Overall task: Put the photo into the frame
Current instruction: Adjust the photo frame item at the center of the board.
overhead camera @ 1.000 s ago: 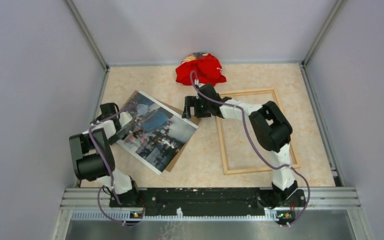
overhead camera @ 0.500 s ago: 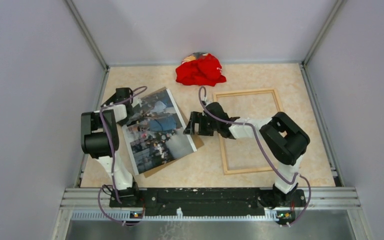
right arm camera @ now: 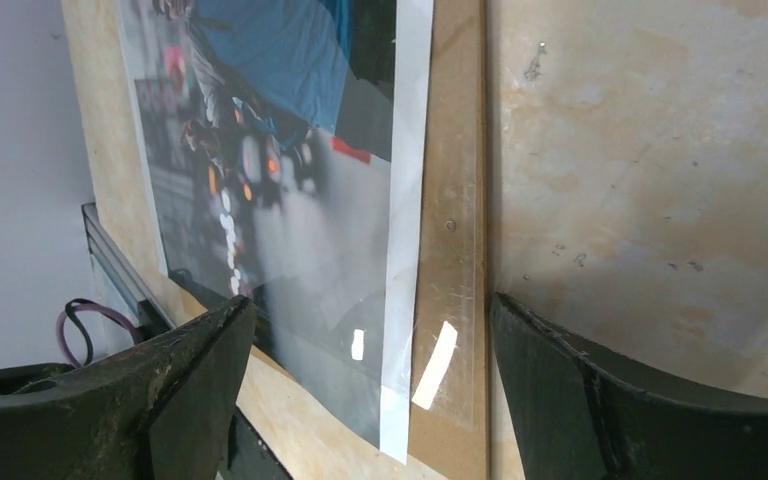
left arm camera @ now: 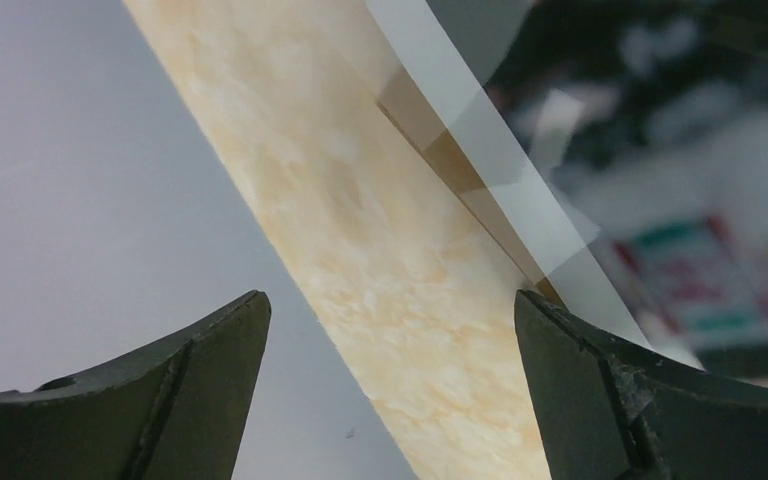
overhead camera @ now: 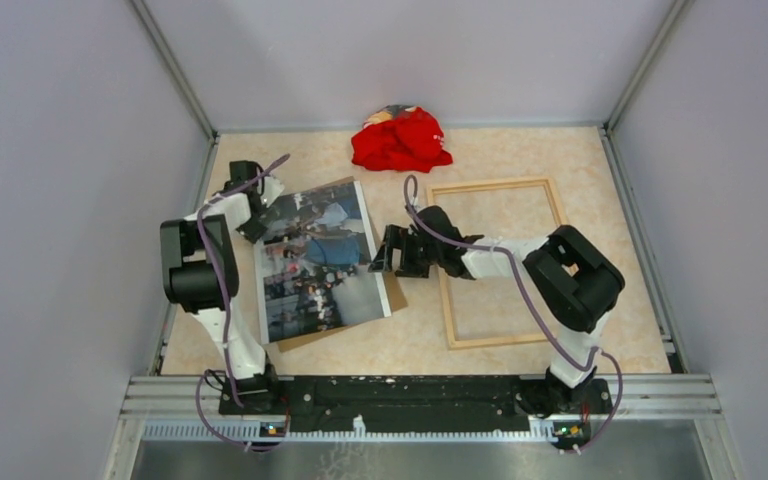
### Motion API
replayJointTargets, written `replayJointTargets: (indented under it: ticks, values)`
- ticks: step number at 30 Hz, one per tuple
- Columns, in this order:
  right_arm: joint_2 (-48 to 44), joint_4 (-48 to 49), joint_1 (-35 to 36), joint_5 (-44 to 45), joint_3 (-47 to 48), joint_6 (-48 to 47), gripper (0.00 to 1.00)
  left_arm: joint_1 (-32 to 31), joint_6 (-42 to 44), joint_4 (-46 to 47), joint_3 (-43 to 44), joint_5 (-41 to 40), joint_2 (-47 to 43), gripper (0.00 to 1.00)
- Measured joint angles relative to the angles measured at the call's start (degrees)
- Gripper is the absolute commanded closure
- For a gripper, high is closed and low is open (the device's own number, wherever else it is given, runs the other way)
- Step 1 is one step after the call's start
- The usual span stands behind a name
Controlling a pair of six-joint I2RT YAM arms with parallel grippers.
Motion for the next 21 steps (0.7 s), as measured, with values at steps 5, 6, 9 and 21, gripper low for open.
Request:
replayJointTargets:
  ticks: [5, 6, 9, 21]
  values:
    - [0.7, 0.4, -3.0, -2.9, 0.1, 0.5, 0.19, 4.9, -1.0, -6.6, -0.6, 7.1, -2.9, 0.02]
    - [1.1, 0.9, -3.5, -3.7, 0.1, 0.7, 0.2, 6.5, -1.0, -7.1, -1.4, 8.1, -3.8, 0.02]
    - [2.5, 3.1, -4.2, -6.0, 0.3, 1.7, 0.22, 11.1, -0.9, -8.2, -4.2, 9.5, -6.2, 0.02]
    - [4.5, 10.8, 1.5, -6.7, -1.1, 7.4, 0.22, 11.1, -4.7, -6.9, -10.9, 11.5, -11.0, 0.01]
